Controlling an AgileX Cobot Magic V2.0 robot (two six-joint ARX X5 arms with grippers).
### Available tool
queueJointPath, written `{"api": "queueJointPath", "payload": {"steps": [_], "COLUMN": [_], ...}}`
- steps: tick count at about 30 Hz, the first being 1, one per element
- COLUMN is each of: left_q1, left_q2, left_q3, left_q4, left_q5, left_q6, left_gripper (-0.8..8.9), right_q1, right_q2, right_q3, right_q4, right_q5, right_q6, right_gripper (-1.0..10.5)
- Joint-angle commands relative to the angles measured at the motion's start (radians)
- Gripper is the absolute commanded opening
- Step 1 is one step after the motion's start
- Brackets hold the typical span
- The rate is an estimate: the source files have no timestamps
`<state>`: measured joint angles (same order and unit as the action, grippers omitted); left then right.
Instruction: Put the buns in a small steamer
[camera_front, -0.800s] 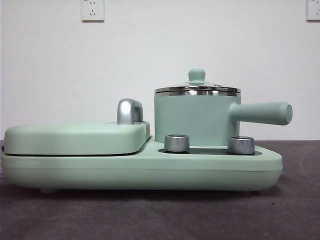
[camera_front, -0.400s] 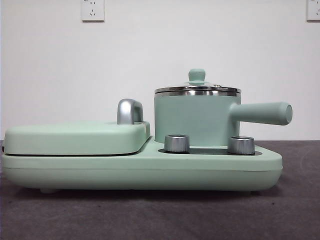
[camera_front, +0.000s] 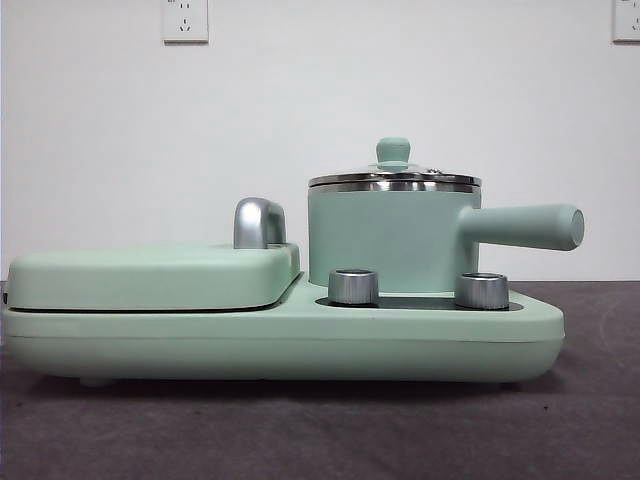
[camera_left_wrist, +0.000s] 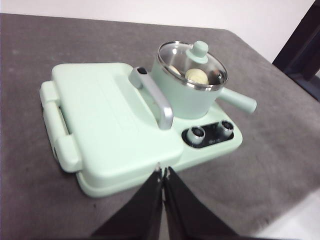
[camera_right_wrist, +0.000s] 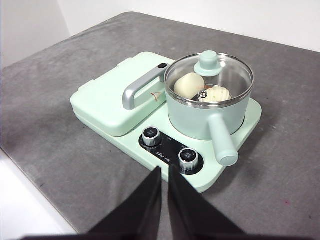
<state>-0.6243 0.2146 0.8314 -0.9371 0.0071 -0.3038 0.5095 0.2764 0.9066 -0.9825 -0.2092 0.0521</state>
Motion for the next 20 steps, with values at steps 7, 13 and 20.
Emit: {"api": "queueJointPath", "payload": {"steps": [7, 13, 20], "left_q1": [0.215, 0.382, 0.506], "left_q2": [-0.099, -0.208, -0.211], "left_q3": [-0.182, -0.512, -0.764], "left_q4": [0.223, 0.567, 0.719], "left_q5": [-0.001, 0.000, 0.000], "left_q6": [0.204, 0.321, 0.310], "left_gripper": [0.07, 0.07, 0.07], "right_q1": [0.006, 0.006, 0.006], "right_q2": [0.003, 0.003, 0.003], "right_q3": [0.008, 0.008, 0.008], "right_q4": [0.011, 0.011, 0.011], "right_q5": [0.000, 0.000, 0.000], "right_q6": [-0.008, -0.008, -0.008], "right_gripper": [0.2, 0.2, 0.2]}}
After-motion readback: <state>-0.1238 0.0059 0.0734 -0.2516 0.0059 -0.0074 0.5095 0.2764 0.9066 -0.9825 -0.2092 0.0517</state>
